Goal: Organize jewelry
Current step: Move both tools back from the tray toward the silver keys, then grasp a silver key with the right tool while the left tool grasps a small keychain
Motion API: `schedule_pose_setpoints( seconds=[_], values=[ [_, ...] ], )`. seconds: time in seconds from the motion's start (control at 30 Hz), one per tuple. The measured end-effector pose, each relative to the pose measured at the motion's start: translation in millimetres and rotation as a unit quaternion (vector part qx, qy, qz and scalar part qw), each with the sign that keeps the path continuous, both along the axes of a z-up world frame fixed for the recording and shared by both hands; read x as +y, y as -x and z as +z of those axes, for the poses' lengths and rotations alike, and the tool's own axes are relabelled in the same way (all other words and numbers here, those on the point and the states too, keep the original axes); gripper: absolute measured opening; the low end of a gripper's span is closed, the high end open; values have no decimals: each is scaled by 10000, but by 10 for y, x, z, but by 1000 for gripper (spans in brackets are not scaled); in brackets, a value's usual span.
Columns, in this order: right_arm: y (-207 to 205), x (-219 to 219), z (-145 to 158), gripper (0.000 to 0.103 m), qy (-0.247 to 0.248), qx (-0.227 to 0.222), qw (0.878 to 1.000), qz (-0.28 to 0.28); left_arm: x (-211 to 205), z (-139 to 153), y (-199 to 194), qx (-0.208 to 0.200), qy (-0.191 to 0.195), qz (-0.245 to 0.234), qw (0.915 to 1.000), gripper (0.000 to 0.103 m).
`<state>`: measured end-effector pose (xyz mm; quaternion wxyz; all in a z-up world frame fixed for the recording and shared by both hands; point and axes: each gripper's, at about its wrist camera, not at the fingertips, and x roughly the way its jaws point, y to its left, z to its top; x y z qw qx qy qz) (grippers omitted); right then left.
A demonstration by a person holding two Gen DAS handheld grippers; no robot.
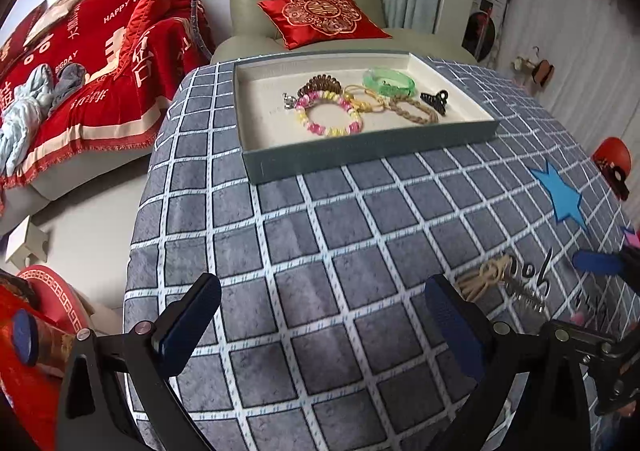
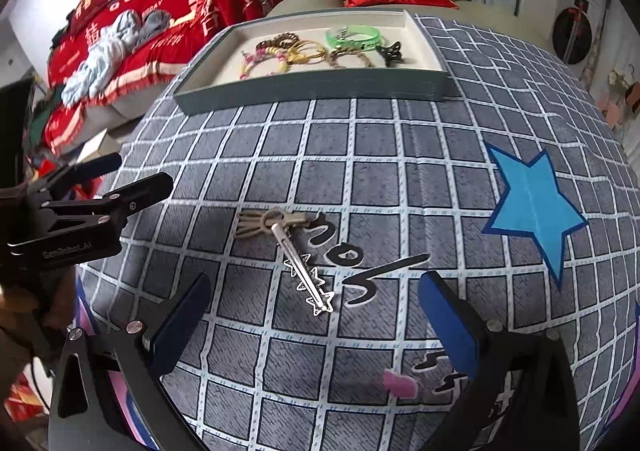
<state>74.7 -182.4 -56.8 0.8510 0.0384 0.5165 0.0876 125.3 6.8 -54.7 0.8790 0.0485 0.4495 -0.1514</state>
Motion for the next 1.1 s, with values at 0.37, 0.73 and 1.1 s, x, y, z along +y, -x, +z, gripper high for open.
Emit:
schedule_pose_setpoints(
  seconds=[0.37,0.73,1.1],
  values=[
    [-60,176,-146,53,276,90,9991,308,-19,-46,63,97,-113,-371,9992,103],
    [-8,53,-132,22,455,-31,9989,76,-391,-64,116,137,-167,-1104,9937,103],
    [57,-280,-96,22,56,-23,9991,-415,-882,-126,124,209,-290,-1806,9829,95]
  ],
)
